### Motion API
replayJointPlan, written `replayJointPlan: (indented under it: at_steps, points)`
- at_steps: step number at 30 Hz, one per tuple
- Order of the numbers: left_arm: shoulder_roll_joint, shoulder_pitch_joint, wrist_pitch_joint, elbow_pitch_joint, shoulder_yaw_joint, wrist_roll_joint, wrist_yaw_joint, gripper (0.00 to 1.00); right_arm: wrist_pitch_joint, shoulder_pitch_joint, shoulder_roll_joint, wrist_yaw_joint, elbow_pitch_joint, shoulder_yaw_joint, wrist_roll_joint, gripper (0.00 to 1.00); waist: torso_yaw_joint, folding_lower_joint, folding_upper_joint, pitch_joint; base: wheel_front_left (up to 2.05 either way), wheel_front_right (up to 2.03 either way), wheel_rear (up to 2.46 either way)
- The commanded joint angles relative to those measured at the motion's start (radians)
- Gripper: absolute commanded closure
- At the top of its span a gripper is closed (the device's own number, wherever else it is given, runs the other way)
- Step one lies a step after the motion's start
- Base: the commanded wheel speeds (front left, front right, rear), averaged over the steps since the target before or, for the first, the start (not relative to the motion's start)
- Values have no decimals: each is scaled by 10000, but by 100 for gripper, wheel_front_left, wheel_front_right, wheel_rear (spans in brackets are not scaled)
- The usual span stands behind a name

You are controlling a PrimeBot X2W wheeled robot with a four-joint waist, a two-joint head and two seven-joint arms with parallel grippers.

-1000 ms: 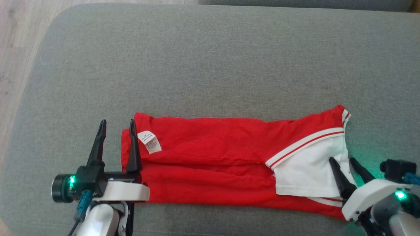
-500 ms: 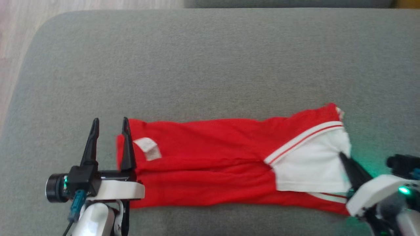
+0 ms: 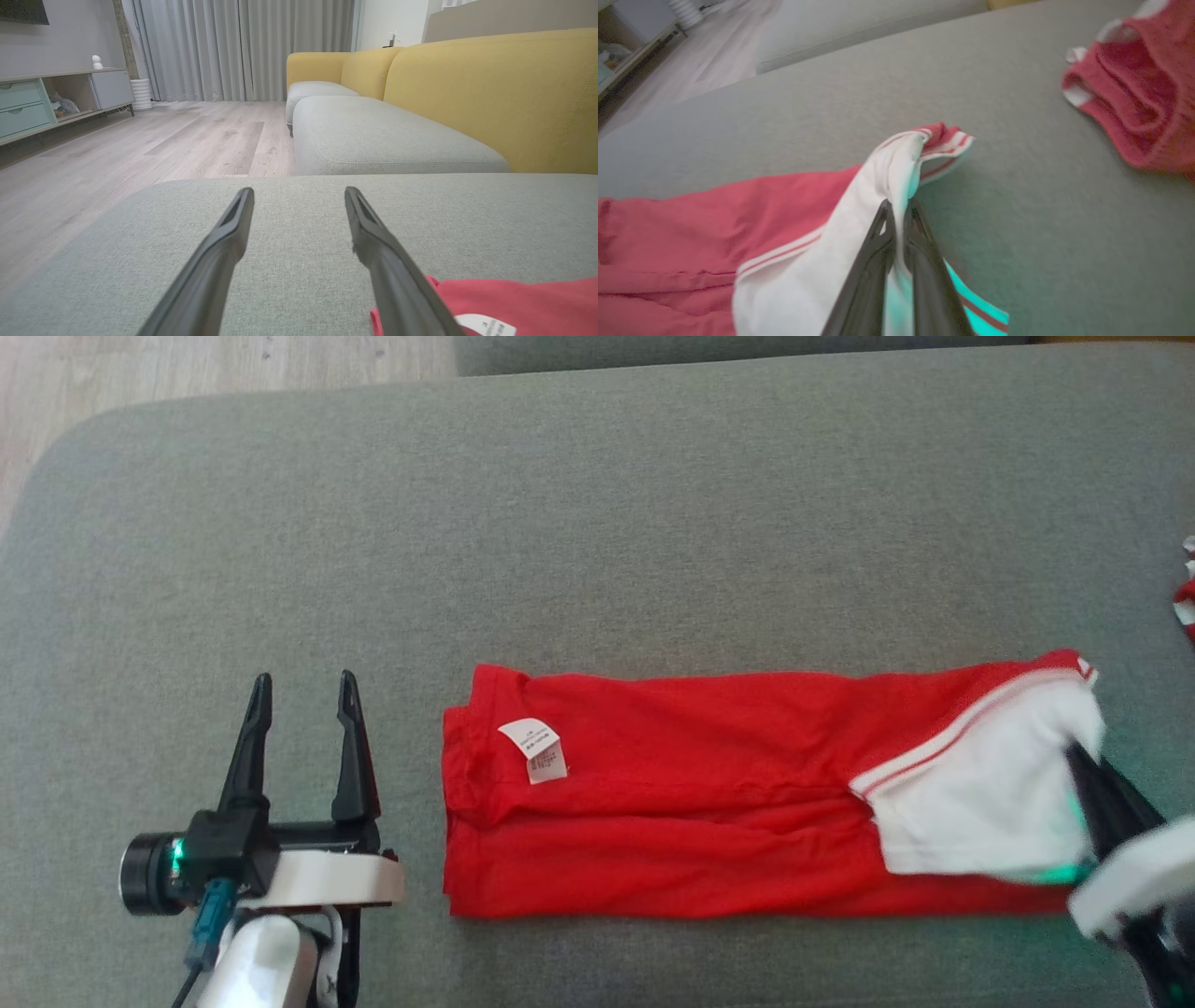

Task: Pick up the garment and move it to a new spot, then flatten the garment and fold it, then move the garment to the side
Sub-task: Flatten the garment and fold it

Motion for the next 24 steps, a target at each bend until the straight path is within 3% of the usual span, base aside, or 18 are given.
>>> replayJointPlan:
  at_steps: [1,6,10,16,24]
  points:
    - [93,-131,-95,-309,402,88,-52,0,246,-482,-309,-7,-919,346,-238,100,-41,0,0,-25,0,0,0]
    - [74,-136,-95,-286,394,113,-94,0,1422,-1024,327,-7,-2695,1689,-456,100,-7,0,0,-90,0,0,0]
    - [9,-195,-95,-239,350,113,-145,0,2061,-1534,1181,-7,-3068,3204,-281,100,212,0,0,-97,0,0,0]
    - [-231,-358,-95,-153,217,132,-234,0,1796,-2362,2295,-7,-2115,5146,126,100,739,0,0,100,0,0,0]
    - [-529,-590,-95,21,120,203,-392,0,497,-3260,2489,-7,-539,6713,779,100,1303,0,0,394,0,0,0]
